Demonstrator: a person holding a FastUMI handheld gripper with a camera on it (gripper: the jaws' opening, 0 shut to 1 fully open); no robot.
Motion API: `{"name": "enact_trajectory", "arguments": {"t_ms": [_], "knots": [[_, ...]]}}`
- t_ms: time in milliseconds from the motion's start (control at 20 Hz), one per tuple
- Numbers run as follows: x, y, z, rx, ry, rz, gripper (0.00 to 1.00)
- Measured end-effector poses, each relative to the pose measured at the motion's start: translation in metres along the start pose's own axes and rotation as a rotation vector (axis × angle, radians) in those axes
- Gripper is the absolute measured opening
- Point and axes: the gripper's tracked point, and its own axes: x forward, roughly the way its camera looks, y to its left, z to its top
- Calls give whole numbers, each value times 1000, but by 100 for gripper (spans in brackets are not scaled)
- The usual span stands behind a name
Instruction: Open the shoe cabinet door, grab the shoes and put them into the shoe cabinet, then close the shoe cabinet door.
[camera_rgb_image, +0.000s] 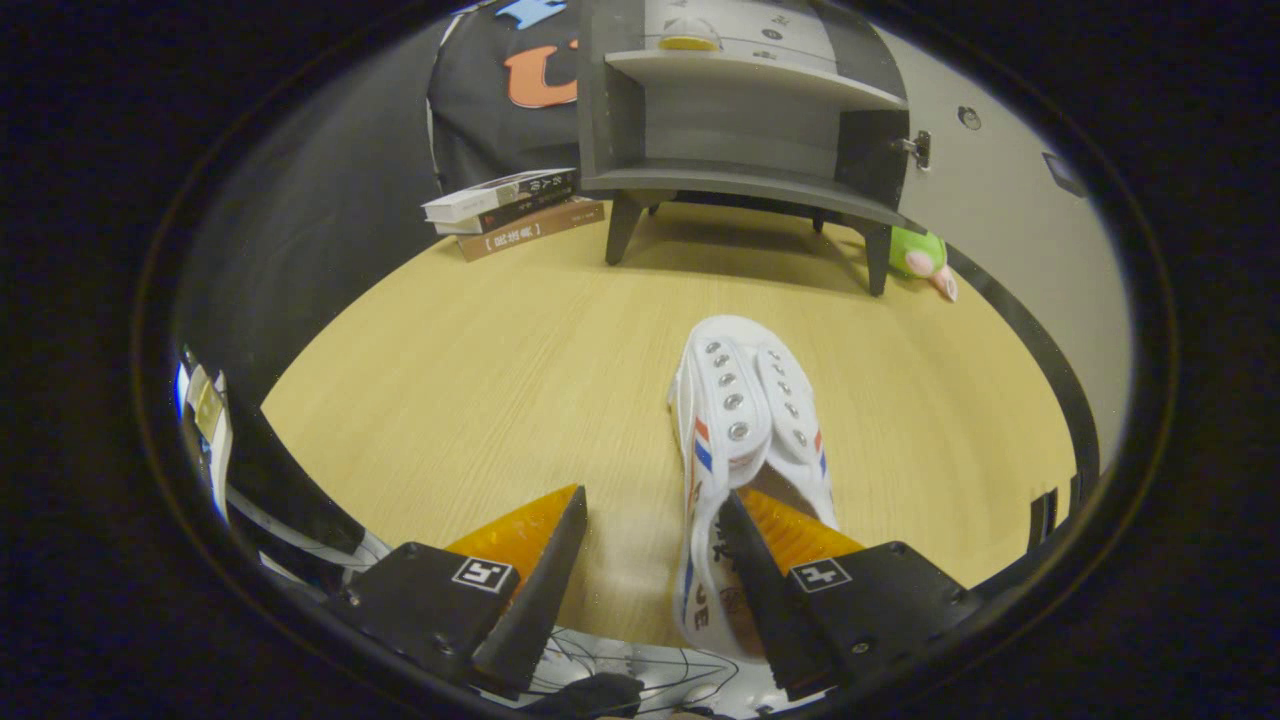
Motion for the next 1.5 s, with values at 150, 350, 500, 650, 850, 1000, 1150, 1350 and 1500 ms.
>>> {"name": "enact_trajectory", "arguments": {"t_ms": [150,350,500,650,850,1000,1150,1350,1500], "knots": [[5,2,7,36,-31,20,86],[12,-3,10,25,-21,-12,86],[15,-3,16,38,-20,-18,86],[18,-1,21,52,-15,-11,86],[27,-18,27,97,-13,-44,54],[26,-18,28,73,1,-52,23],[21,-19,34,80,2,-43,10],[0,-31,57,70,-38,-65,8],[-25,-34,84,51,-81,-70,8]]}}
